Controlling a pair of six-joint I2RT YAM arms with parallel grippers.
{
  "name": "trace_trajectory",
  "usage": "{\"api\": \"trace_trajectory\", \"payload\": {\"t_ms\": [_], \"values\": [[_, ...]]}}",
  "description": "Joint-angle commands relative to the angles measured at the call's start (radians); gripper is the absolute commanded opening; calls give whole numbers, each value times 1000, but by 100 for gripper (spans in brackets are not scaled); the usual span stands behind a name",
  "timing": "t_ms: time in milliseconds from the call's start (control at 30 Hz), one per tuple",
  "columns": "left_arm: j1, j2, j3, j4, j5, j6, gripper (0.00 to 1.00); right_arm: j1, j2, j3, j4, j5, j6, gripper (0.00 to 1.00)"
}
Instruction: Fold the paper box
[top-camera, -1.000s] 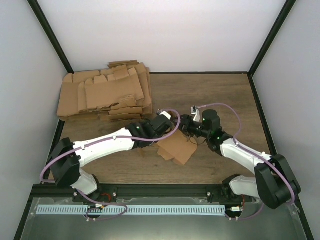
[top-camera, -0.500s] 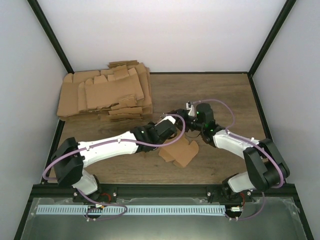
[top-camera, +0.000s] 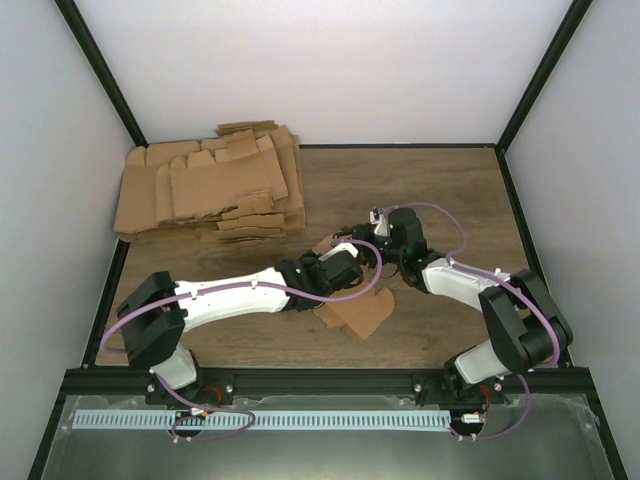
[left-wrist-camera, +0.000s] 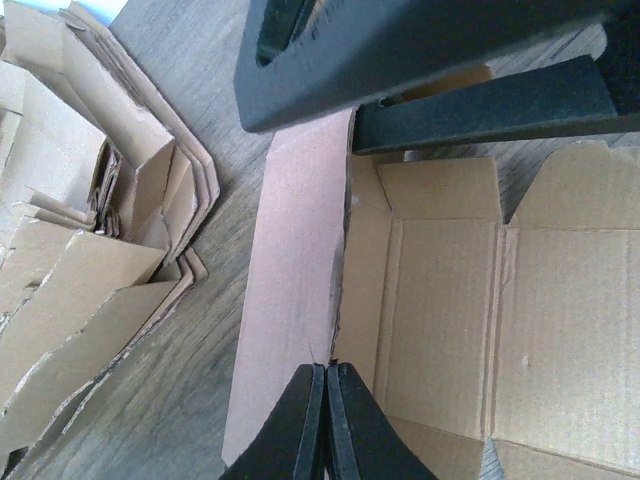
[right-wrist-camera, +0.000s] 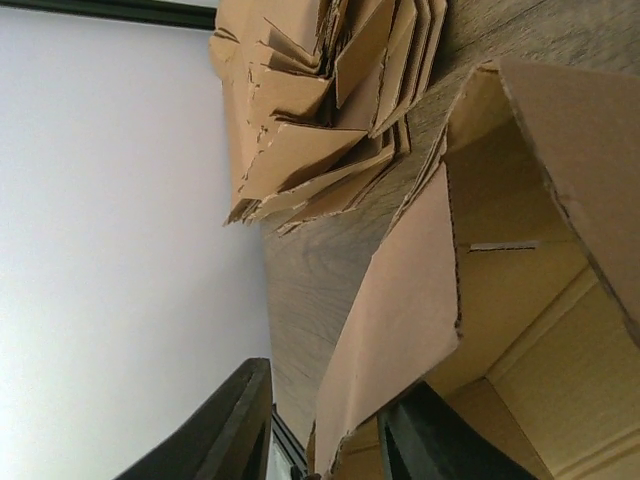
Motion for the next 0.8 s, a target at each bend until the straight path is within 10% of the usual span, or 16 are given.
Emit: {"api": "trace_trajectory", "payload": {"t_ms": [0,167,400,767], "values": [[-5,20,19,-6,7,-20,4,8,23,40,-9,-26,-22,29],[-9,30,32,-21,21,-37,6,8,28,25,-10,-41,-37,16],[-7,4,126,-112,217,-77,59,8,16,0,-33,-41,-89,6],[222,-81,108,-98,635,-60,97,9,-34,-75,-8,-43,-115,4]]}}
